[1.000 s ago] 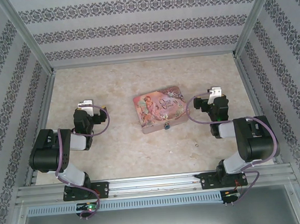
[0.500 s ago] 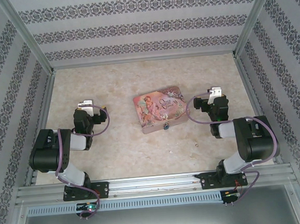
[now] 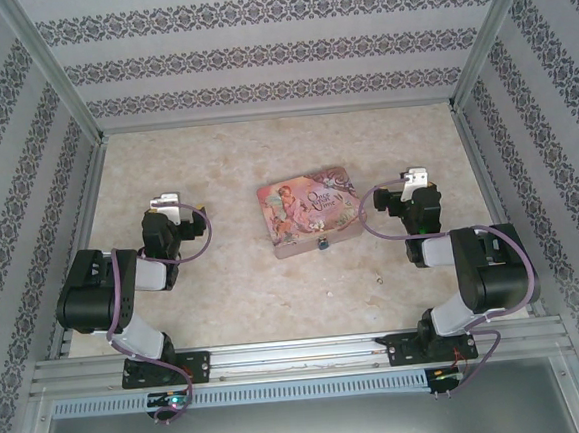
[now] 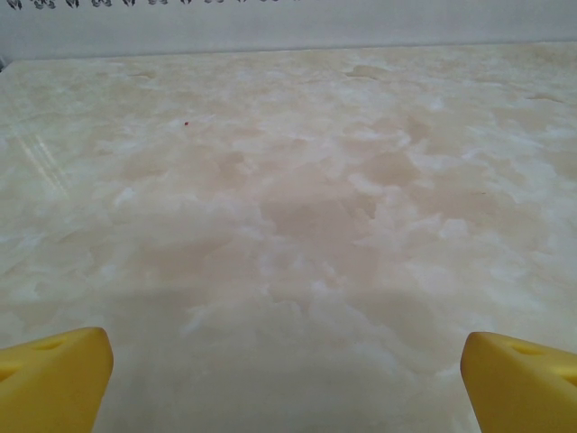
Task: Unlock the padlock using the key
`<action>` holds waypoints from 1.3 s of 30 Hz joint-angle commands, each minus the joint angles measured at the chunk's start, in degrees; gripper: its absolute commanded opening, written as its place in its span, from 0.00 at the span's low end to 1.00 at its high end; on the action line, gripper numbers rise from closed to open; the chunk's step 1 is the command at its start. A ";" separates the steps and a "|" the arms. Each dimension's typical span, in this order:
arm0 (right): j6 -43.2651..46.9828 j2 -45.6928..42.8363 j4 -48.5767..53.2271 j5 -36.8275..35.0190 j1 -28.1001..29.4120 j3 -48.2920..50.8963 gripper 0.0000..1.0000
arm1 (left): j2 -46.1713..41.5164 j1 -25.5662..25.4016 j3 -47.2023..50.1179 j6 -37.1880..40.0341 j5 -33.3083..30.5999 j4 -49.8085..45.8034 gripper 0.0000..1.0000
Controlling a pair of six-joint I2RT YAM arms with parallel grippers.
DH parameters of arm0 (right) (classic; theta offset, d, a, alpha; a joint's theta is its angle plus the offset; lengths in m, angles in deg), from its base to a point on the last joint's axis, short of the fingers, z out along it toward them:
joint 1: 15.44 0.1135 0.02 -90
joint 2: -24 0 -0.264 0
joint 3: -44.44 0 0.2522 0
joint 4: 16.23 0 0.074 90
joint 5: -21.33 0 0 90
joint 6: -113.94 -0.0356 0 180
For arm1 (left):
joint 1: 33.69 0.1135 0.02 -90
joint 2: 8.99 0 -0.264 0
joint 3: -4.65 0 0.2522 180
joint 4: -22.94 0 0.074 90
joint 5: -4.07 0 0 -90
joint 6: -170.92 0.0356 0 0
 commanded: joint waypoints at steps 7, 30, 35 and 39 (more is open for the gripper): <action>0.46 -0.02 -0.93 -0.87 0.45 -0.74 0.98 | -0.58 0.73 -1.29 0.27 -1.10 -1.41 0.99; -1.38 -15.32 17.24 -0.95 0.45 -3.03 0.98 | -21.88 0.76 -2.95 -6.15 -4.14 -20.93 0.99; -4.52 -21.83 29.21 3.18 0.45 -5.87 0.98 | -27.64 0.87 -8.16 -16.41 -1.20 -35.17 0.99; -8.86 -25.78 40.74 7.42 0.45 -9.77 0.98 | -28.97 0.84 -13.96 -23.73 3.99 -47.18 0.99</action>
